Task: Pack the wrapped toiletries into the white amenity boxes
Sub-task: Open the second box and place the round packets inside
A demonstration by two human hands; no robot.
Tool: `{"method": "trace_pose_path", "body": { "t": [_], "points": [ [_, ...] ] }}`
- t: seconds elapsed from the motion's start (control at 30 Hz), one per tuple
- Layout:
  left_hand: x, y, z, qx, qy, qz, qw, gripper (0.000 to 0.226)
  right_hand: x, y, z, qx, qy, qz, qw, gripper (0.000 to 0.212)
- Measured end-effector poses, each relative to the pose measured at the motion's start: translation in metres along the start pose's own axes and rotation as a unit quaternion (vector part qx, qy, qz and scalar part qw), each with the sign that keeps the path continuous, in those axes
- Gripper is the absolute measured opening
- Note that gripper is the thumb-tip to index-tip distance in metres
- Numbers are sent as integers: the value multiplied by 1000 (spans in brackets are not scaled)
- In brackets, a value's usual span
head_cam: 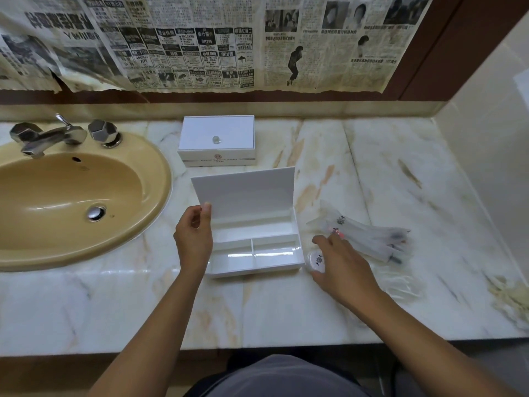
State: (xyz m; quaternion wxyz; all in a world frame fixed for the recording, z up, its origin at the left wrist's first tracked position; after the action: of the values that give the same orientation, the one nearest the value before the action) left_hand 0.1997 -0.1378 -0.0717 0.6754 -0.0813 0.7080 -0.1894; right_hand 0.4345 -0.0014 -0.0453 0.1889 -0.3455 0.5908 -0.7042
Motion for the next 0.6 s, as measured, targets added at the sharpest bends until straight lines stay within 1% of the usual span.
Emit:
{"method": "trace_pose_path", "body": {
  "t": [0.1, 0.33, 0.43, 0.5, 0.6],
  "points": [
    [0, 0, 0, 0, -1, -2, 1000, 29, -9, -10, 14, 15, 20, 16, 1000, 51],
    [0, 1, 0, 0, -1, -8, 1000, 30, -25, -14, 40, 152, 44, 92, 983, 47],
    [0, 1, 0, 0, -3, -9, 1000, 29, -29, -9, 47, 192, 47, 115, 973, 52],
    [1, 2, -1, 0, -4, -10, 1000, 30, -31, -4, 51, 204, 46, 128, 970, 55],
    [2, 2, -2, 1, -3, -12, 1000, 34, -35, 4, 53, 197, 44, 125, 971, 54]
  ]
}}
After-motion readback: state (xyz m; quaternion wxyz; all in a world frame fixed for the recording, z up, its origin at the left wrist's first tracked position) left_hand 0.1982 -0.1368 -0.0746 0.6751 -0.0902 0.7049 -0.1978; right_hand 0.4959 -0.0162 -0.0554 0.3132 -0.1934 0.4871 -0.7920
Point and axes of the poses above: each hand's wrist, its own z-axis away from the middle knuckle, its own y-axis out of the palm, x = y × z, the point moved 1 cm from there along -z, towards the middle knuckle, and after that the axes turned 10 degrees about -x, right-handed, at the moved point
